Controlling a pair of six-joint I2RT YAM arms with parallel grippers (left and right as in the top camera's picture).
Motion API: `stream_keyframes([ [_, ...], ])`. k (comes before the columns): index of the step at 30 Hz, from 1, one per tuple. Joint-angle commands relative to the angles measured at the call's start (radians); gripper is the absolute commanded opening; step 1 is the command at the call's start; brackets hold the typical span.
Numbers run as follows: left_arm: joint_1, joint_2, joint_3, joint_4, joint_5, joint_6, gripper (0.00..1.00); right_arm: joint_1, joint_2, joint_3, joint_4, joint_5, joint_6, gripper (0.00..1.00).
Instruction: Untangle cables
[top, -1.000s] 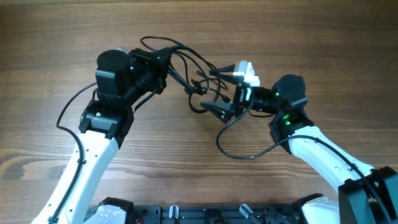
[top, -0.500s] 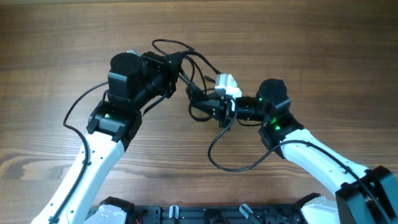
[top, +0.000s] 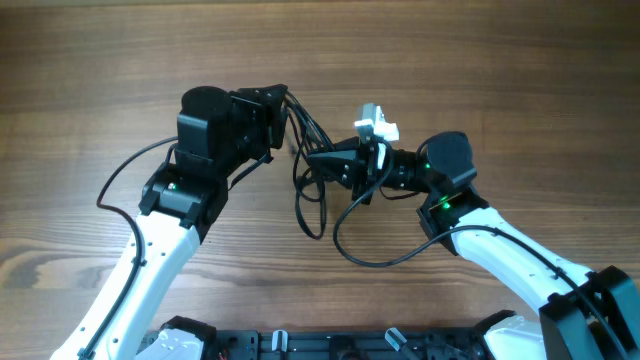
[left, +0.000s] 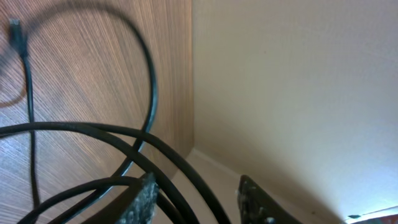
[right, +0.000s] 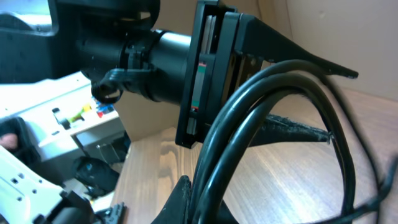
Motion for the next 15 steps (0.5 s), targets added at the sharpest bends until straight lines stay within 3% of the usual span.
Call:
stream_keyframes([
  [1, -0.002, -0.012, 0.021, -0.006, -0.015, 0.042, 0.51, 0.005, -0.010, 0.002, 0.013, 0.024, 0.058, 0.04],
  [5, -0.003, -0.012, 0.021, -0.011, 0.010, 0.114, 0.53, 0.005, -0.010, 0.002, -0.023, 0.115, 0.058, 0.04],
  [15, -0.003, -0.012, 0.021, -0.198, 0.011, 0.113, 0.53, 0.005, -0.010, 0.002, -0.024, 0.295, 0.111, 0.04],
])
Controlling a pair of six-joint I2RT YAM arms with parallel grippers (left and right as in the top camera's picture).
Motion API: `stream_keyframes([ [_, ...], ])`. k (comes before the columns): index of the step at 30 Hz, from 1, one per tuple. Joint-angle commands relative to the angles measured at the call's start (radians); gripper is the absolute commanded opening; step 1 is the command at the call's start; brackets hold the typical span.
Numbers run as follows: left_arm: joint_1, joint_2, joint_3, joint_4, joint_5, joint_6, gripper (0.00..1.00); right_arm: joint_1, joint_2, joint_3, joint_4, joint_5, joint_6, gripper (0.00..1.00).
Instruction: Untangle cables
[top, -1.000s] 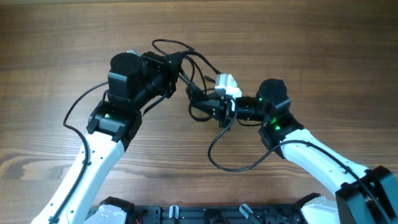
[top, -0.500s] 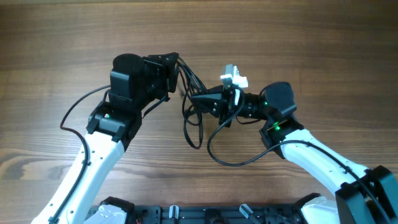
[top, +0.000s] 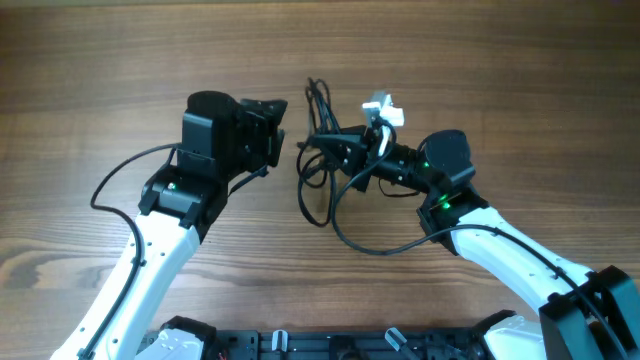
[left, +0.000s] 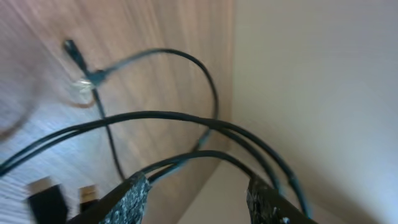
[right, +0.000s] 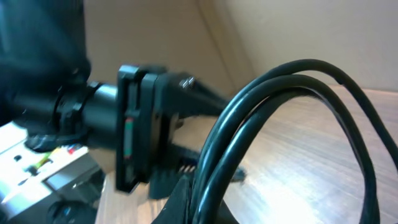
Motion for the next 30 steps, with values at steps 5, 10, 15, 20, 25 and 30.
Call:
stream_keyframes([
  [5, -0.017, -0.012, 0.017, -0.122, 0.009, 0.024, 0.53, 0.005, -0.010, 0.002, 0.009, 0.083, 0.009, 0.04],
  [10, -0.075, -0.012, 0.017, -0.120, 0.008, 0.142, 0.48, 0.005, -0.010, 0.002, 0.000, 0.082, -0.042, 0.04],
  [15, -0.106, -0.012, 0.017, -0.148, 0.010, 0.508, 0.69, 0.005, -0.010, 0.002, -0.010, 0.088, -0.043, 0.04],
  [20, -0.114, -0.012, 0.017, -0.187, 0.036, 0.673, 0.95, 0.005, -0.010, 0.002, -0.010, 0.093, -0.042, 0.04],
  [25, -0.114, -0.012, 0.017, -0.222, 0.035, 0.776, 1.00, 0.002, -0.010, 0.002, -0.003, 0.093, -0.041, 0.04],
  [30, -0.114, -0.011, 0.017, -0.264, 0.016, 0.827, 0.98, 0.002, -0.010, 0.002, 0.012, 0.089, -0.010, 0.04],
])
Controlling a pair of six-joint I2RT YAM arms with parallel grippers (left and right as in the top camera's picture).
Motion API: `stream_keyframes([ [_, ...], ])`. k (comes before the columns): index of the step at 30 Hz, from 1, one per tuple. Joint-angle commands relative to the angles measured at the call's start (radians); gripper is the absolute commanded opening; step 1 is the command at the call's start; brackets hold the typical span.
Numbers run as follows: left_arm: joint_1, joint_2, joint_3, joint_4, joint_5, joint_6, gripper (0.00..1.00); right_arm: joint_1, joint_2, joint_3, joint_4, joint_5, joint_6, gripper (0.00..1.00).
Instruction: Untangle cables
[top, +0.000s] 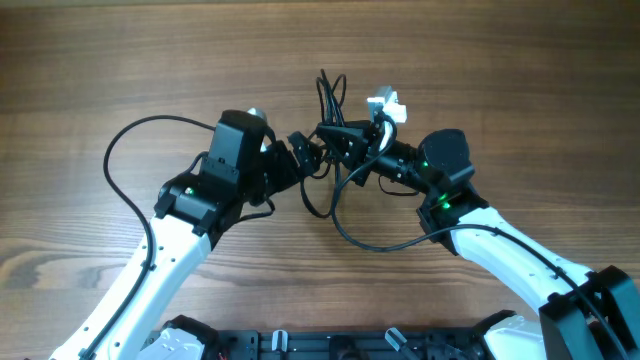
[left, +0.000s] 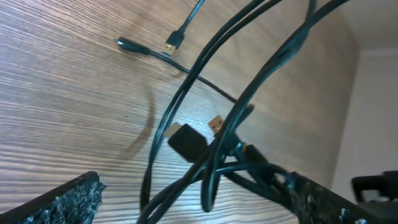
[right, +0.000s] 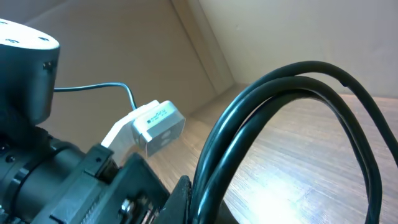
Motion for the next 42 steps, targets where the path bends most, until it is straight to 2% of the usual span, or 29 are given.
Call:
stream_keyframes([
  [1, -0.005, -0.010, 0.015, -0.014, -0.006, 0.114, 0.98, 0.002, -0.010, 0.002, 0.034, 0.013, 0.017, 0.04],
  [19, -0.005, 0.094, 0.015, -0.078, -0.018, 0.129, 1.00, 0.001, -0.010, 0.002, 0.123, 0.008, 0.085, 0.04],
  [27, -0.005, 0.128, 0.015, -0.142, -0.267, 0.128, 1.00, 0.001, -0.010, 0.002, 0.122, 0.008, 0.085, 0.05],
  [39, -0.005, 0.129, 0.015, -0.167, -0.425, 0.128, 1.00, 0.001, -0.010, 0.002, 0.120, -0.003, 0.086, 0.04],
  [42, -0.004, 0.129, 0.015, -0.196, -0.516, 0.127, 1.00, 0.001, -0.010, 0.002, 0.120, -0.003, 0.087, 0.04],
])
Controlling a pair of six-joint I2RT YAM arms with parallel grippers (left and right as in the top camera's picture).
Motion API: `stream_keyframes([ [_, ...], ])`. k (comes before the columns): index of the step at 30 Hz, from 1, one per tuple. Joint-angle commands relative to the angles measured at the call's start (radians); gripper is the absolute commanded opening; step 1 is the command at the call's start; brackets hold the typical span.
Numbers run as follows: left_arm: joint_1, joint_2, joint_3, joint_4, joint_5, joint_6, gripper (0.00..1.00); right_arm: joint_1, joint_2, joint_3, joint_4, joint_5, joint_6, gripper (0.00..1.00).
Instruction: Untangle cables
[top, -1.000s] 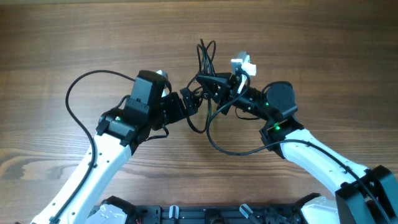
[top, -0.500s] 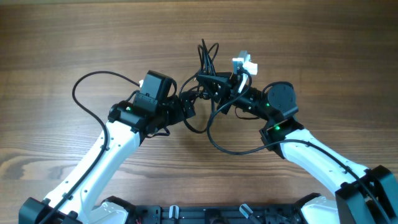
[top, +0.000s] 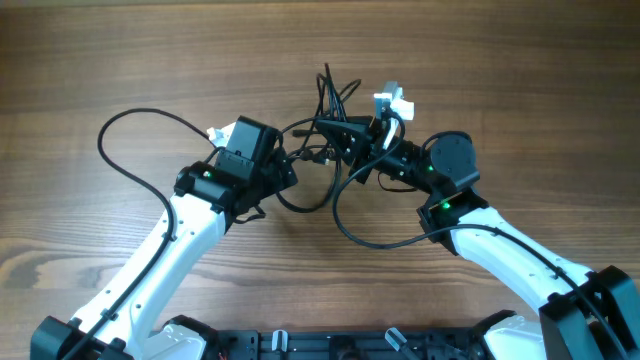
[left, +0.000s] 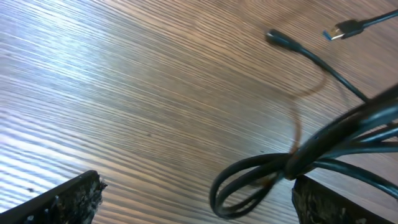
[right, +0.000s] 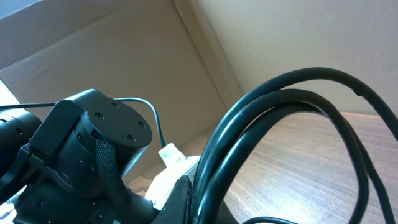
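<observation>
A tangle of black cables (top: 329, 96) hangs from my right gripper (top: 338, 134), which is shut on the bundle (right: 280, 106); only one finger (right: 181, 198) shows beside it. A long loop (top: 372, 236) trails down onto the table. My left gripper (top: 289, 172) sits just left of the bundle, fingers (left: 65, 198) wide open. A low loop of the cables (left: 255, 180) lies between them, untouched. A blue USB plug (left: 339, 28) and a dark plug (left: 278, 38) lie on the wood beyond.
The wooden table (top: 120, 50) spreads all round. A thin black wire (top: 130, 125) arcs out from my left arm. A white tag (top: 392, 101) sticks up beside the right gripper. The arm bases stand at the near edge.
My left gripper has moved slightly down and left of the bundle and points lower; a cable loop now lies between its open fingers. The right gripper still holds the bundle, slightly further right.
At first my left gripper was up against the bundle held by the right gripper, cables running past its fingers. Then it stood apart from them, to the left. Later it was wide open low by the tangle, and now a loop sits between its fingers.
</observation>
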Motion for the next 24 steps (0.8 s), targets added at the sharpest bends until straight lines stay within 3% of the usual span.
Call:
stream_keyframes([
  [1, -0.004, 0.008, 0.014, -0.029, -0.132, 0.015, 1.00, 0.001, -0.010, 0.002, 0.014, -0.002, 0.003, 0.04],
  [8, -0.003, 0.008, 0.014, -0.078, -0.238, 0.015, 1.00, 0.001, -0.010, 0.002, 0.013, -0.002, 0.003, 0.04],
  [13, -0.004, 0.008, 0.014, -0.081, -0.237, 0.015, 1.00, 0.001, -0.010, 0.002, 0.010, -0.002, 0.002, 0.04],
  [24, -0.004, 0.008, 0.014, 0.078, 0.095, 0.016, 1.00, 0.001, -0.010, 0.002, -0.029, -0.002, -0.001, 0.04],
])
